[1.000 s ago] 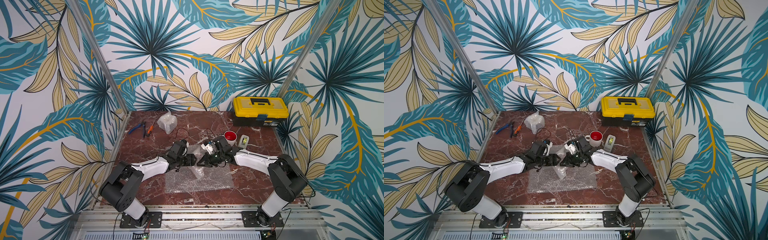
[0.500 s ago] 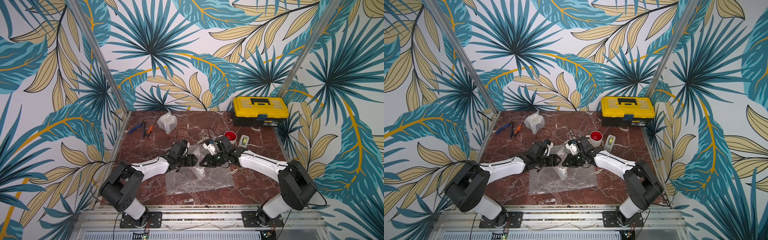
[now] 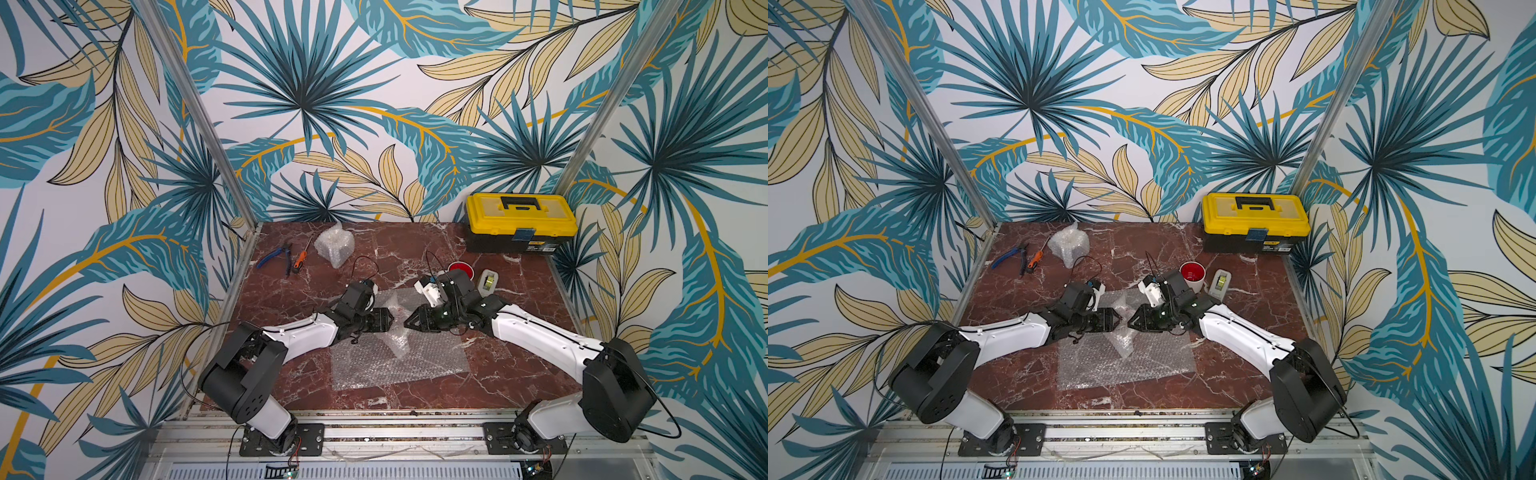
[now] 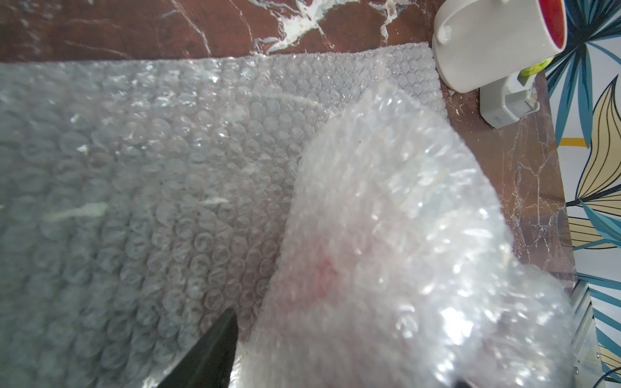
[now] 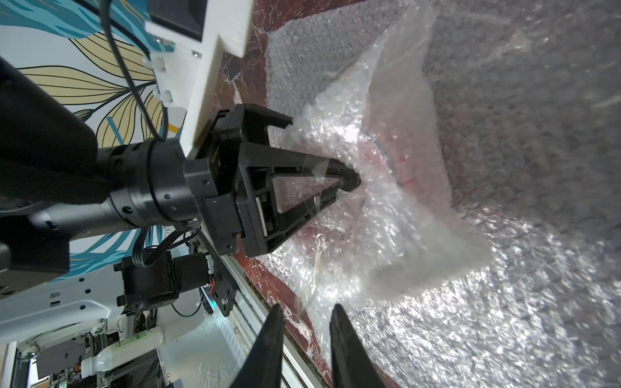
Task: Wrap mugs in bubble wrap
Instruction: Stick the tape on the bubble wrap.
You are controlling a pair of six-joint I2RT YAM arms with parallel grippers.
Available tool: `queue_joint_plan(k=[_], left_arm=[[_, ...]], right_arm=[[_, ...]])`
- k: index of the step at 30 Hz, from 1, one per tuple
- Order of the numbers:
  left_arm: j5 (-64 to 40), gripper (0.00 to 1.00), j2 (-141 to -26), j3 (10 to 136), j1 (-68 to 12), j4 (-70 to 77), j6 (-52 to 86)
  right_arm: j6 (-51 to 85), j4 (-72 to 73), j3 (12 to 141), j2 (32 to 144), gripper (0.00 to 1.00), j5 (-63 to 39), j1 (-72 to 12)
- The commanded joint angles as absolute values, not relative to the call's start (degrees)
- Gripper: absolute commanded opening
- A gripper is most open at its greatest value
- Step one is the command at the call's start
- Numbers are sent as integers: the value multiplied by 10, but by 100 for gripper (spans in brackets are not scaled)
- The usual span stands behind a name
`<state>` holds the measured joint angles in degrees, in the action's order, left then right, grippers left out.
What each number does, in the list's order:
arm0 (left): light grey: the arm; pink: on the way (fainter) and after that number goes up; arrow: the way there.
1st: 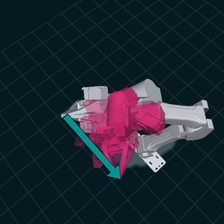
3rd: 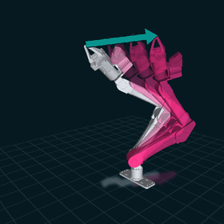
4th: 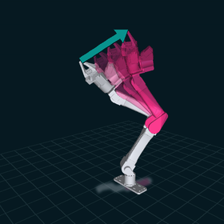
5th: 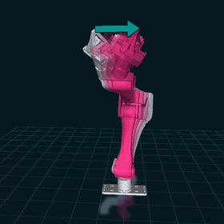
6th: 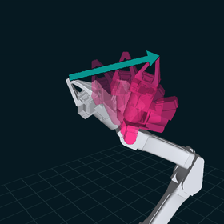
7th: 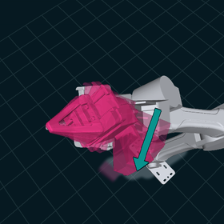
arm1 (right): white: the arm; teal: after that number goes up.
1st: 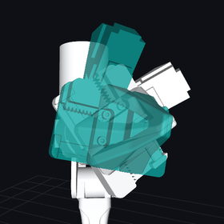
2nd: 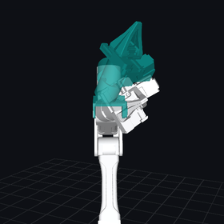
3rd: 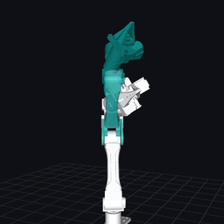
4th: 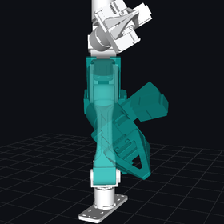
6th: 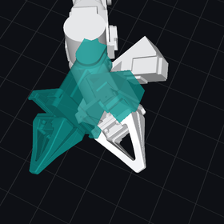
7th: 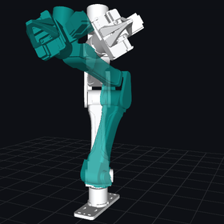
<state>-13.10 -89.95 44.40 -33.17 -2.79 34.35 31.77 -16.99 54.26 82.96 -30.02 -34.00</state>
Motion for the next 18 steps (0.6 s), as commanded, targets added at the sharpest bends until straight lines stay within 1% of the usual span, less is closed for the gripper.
queue_joint_plan(k=[1,3,4,6,8,9,18], left_arm=[[-128,70,-910,437,-332,-53,338],[-128,70,-909,437,-332,-54,338],[-128,70,-909,436,-332,-53,338],[-128,70,-909,437,-332,-53,338],[-129,70,-910,437,-333,-53,337],[-129,70,-910,437,-333,-54,337],[-130,70,-912,439,-335,-53,338]], right_arm=[[332,-175,527,826,30,-298,-339],[333,-192,526,819,32,-261,-340],[334,-199,526,816,35,-246,-339],[344,-193,521,813,56,-224,-339],[360,-174,517,815,73,-216,-339],[368,-166,518,820,77,-213,-339],[402,-100,525,883,78,-232,-339]])
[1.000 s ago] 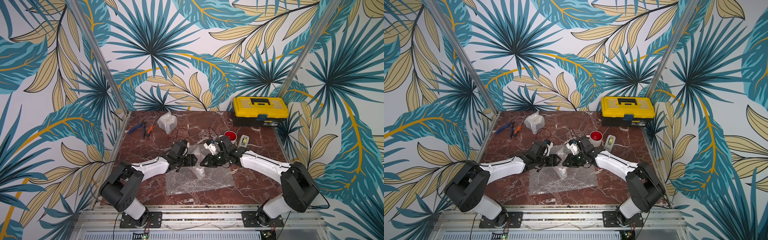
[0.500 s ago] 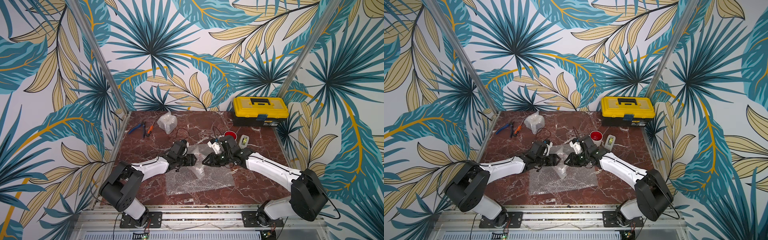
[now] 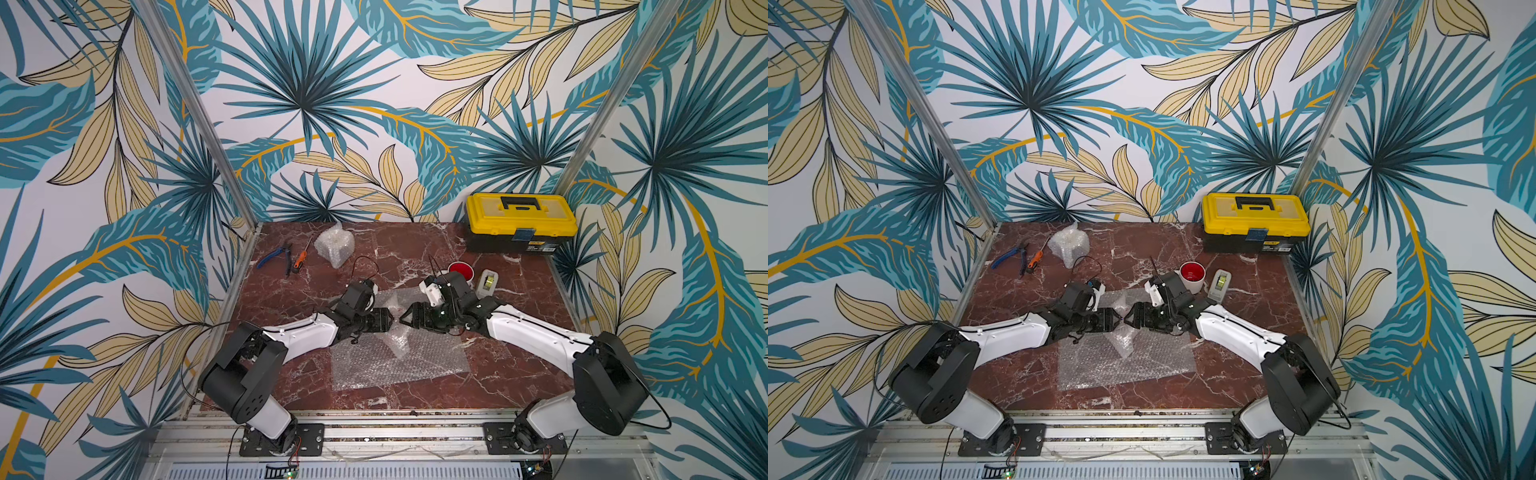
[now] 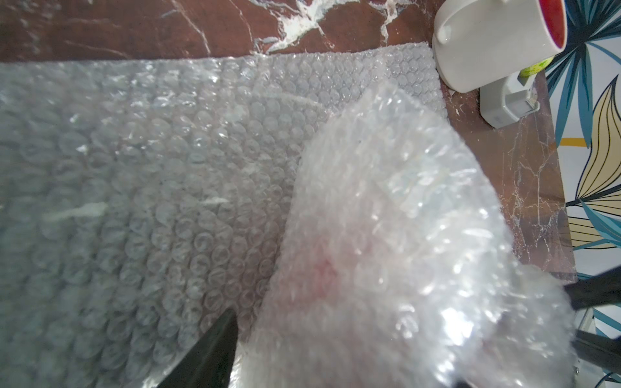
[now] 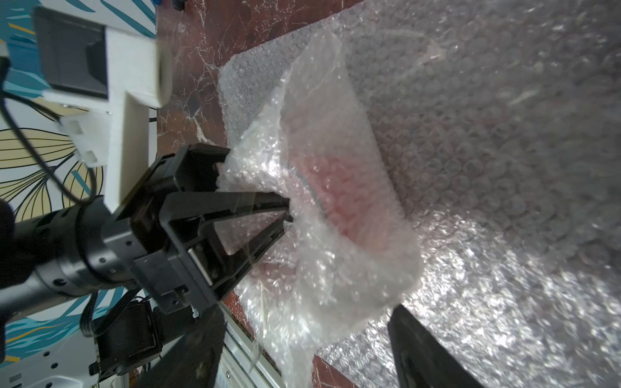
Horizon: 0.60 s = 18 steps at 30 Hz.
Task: Wrap mugs in bubble wrap
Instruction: Stick the tape on the bubble wrap.
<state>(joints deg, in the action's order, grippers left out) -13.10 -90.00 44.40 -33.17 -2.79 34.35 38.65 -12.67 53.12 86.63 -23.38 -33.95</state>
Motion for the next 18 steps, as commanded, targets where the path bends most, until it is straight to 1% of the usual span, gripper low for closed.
queue_joint_plan(k=[1,6,11,15,18], left_arm=[[-130,70,-912,439,-335,-53,338],[-129,70,-913,439,-335,-53,338],[-129,70,-916,441,-335,-54,337],[-129,70,-917,443,-335,-54,337],[-129,69,-917,443,-336,-53,338]], right_arm=[[404,-101,523,888,78,-230,-339],[420,-113,489,891,77,-186,-339],[439,-97,450,903,76,-181,-339],[436,-104,445,923,76,-181,-339],[421,-148,458,935,75,-164,-340]])
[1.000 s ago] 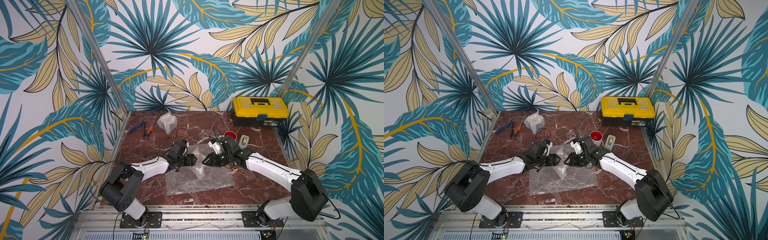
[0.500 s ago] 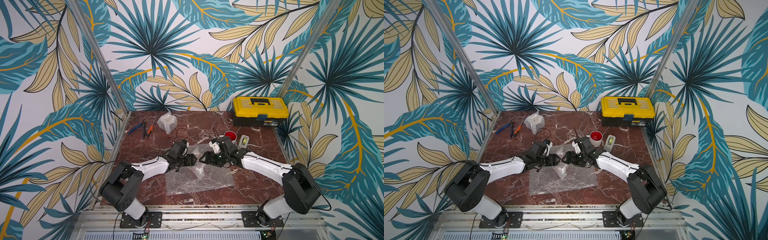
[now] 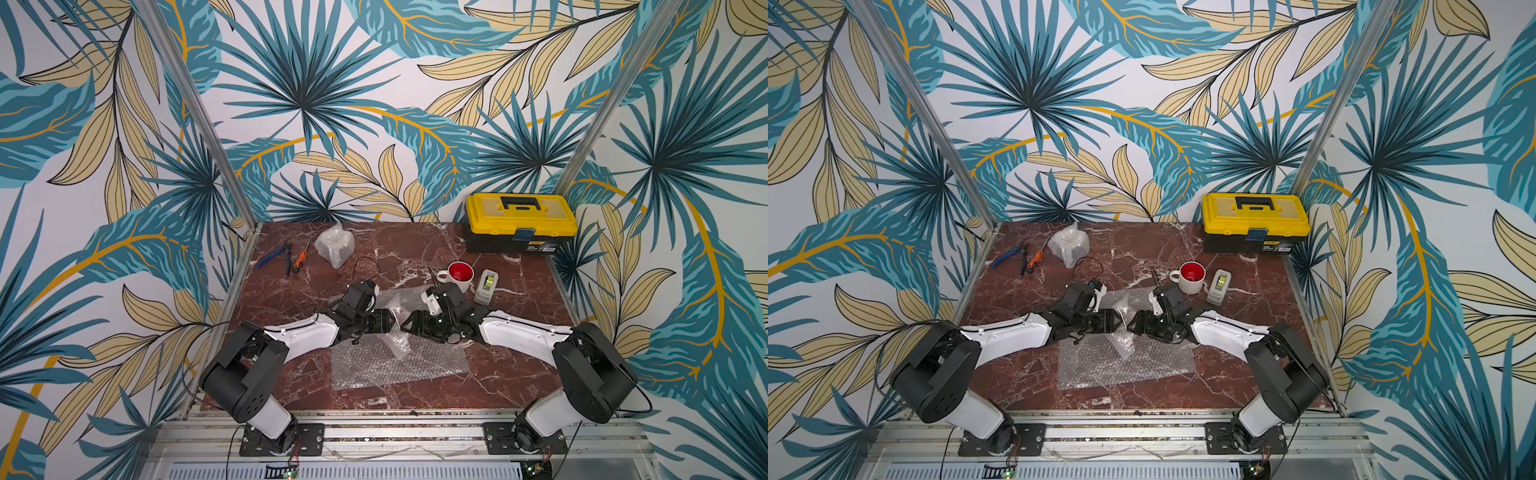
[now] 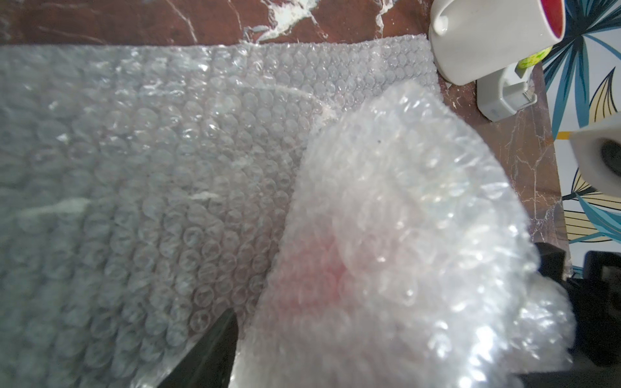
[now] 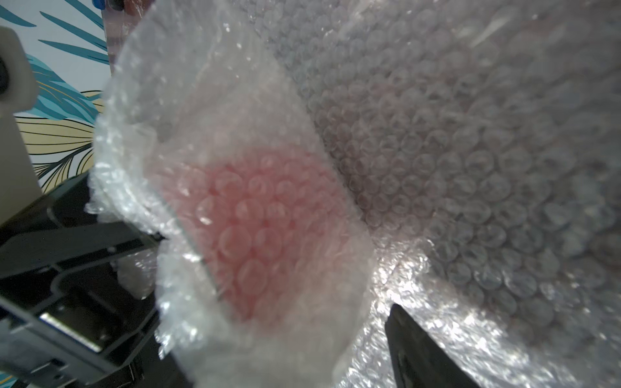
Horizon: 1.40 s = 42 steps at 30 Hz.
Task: Wrap mugs in bubble wrap
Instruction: Stick the tape on the bubble wrap.
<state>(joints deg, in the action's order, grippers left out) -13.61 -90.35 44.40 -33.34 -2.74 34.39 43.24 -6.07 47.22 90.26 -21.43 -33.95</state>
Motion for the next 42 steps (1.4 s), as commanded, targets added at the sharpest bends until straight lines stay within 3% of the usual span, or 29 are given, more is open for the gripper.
queue_joint_plan(k=[1,6,13,23,32,37,42], left_arm=[[-129,69,-917,442,-336,-54,338],[-129,70,-917,443,-335,-54,338],[-130,70,-919,445,-336,-54,338],[-131,70,-919,446,-337,-53,338],[-132,70,-920,445,-337,-53,338],[-131,70,-921,446,-337,-53,337],[-132,69,-918,444,-337,-54,336]], right_arm=[[413,-164,465,938,75,-157,-342],[381,-229,491,906,75,-116,-343],[373,-216,509,802,75,-88,-343],[398,-98,504,870,80,-255,-343],[421,-176,482,910,77,-146,-343],[416,-196,494,915,76,-155,-343],[361,-151,521,849,79,-167,-342]])
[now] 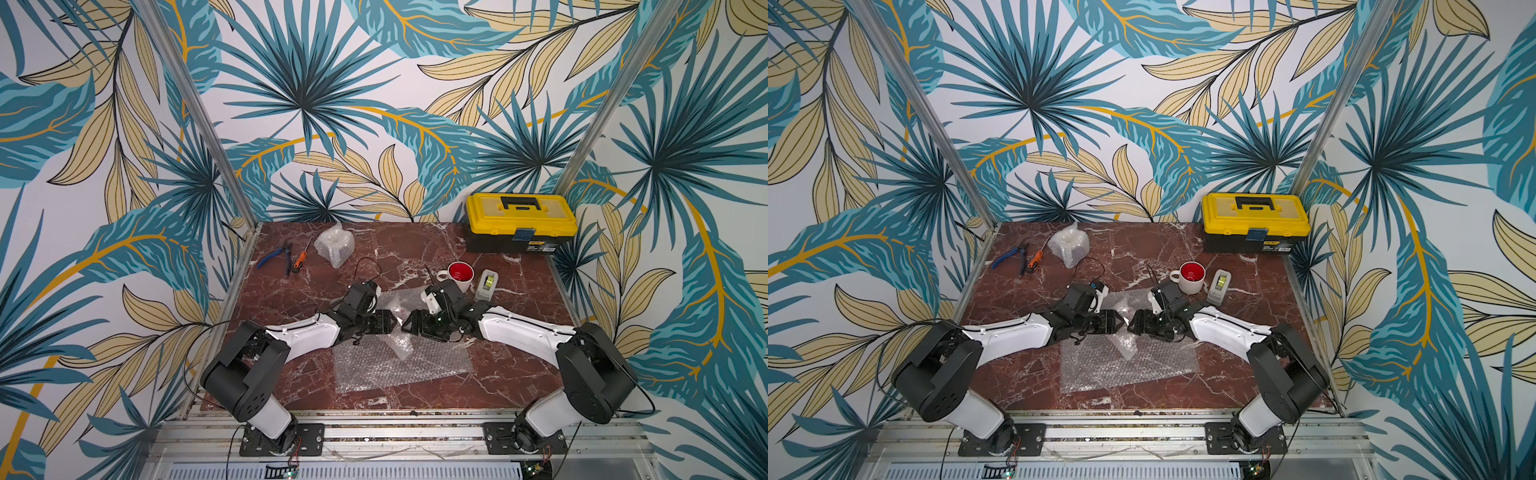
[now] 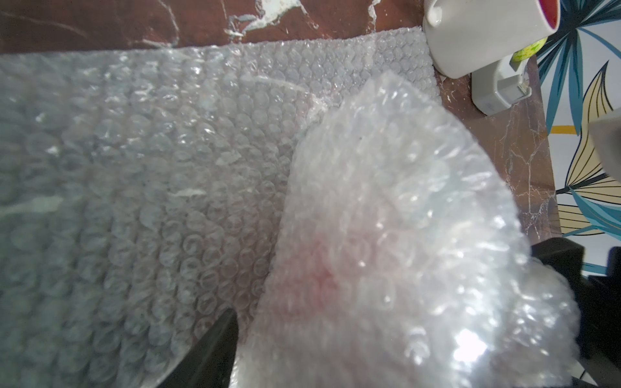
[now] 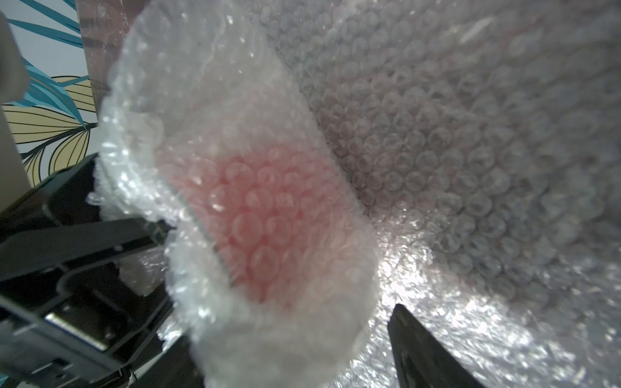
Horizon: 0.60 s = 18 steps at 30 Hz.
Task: Wrap mugs in bubble wrap
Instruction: Stick the tape on the bubble wrap.
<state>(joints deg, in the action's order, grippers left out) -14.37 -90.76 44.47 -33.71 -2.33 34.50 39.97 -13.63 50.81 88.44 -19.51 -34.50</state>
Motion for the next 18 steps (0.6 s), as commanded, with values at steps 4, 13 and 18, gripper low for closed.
queue_joint_plan(k=[4,13,18], left_arm=[[-131,69,-918,442,-337,-53,337],[-131,69,-919,445,-340,-53,337],[-130,69,-920,444,-342,-53,338]], right_arm=[[328,-135,552,835,79,-125,-342],[314,-156,679,977,81,-118,-341],[326,-165,707,1026,81,-107,-341]])
